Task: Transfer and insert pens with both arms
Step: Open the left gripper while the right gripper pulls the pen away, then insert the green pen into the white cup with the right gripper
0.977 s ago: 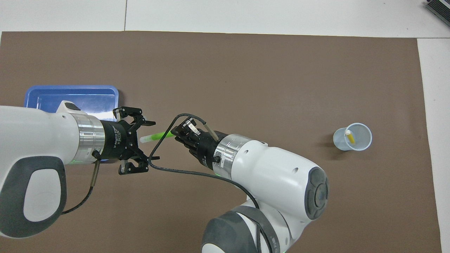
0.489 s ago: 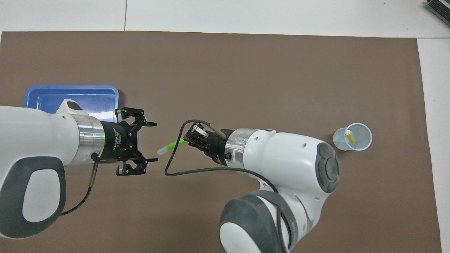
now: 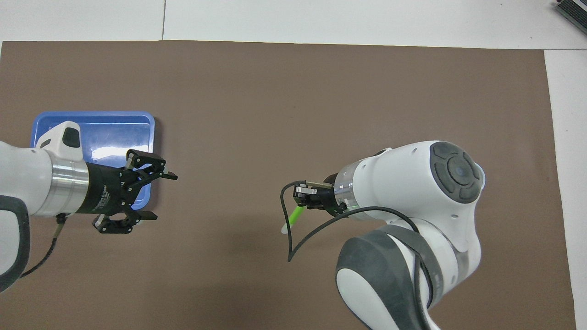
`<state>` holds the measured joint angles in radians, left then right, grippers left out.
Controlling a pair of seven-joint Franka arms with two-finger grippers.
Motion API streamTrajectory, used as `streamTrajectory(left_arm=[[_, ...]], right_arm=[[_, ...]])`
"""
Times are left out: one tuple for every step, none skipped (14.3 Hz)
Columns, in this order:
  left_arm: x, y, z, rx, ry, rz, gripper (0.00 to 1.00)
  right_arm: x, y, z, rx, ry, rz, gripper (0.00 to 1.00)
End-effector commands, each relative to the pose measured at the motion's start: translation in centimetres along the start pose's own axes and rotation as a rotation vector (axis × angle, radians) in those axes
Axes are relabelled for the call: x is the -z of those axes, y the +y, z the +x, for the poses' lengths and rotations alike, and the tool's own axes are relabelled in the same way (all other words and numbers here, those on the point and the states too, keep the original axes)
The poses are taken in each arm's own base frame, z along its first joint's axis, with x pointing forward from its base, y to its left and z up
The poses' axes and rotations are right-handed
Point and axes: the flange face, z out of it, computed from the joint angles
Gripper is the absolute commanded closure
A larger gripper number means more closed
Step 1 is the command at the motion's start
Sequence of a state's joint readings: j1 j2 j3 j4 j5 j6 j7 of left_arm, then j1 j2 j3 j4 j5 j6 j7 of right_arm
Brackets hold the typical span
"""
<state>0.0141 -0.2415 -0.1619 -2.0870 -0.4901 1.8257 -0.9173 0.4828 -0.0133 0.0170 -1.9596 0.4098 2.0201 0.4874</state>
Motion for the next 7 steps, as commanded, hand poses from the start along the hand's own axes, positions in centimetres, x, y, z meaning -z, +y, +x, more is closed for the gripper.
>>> streamTrajectory(left_arm=[[1.2,-2.8,2.1,-0.187,0.046,0.039,0.13],[1.8,-3.6,3.4,-0.238,0.060,0.047,0.14],[2.4,-4.4,4.5,-0.288,0.075,0.055,0.15],[2.8,-5.2,5.8,-0.329,0.092,0.073,0.16],[3.0,-5.9,7.0,-0.383,0.105,0.094,0.17],[3.0,-6.7,8.5,-0.441,0.110,0.112,0.17],[3.2,-7.4,10.1,-0.500,0.122,0.131,0.17]], right_arm=[[2.4,3.5,0.0,0.178,-0.042,-0.123,1.00],[3.1,5.0,0.3,0.237,-0.062,-0.166,1.00],[3.8,6.4,0.6,0.310,-0.083,-0.212,1.00],[4.6,8.0,0.9,0.390,-0.110,-0.255,1.00],[5.6,9.3,1.4,0.471,-0.122,-0.295,1.00],[6.5,10.5,2.1,0.547,-0.133,-0.337,1.00],[7.0,11.1,2.5,0.613,-0.138,-0.374,1.00]])
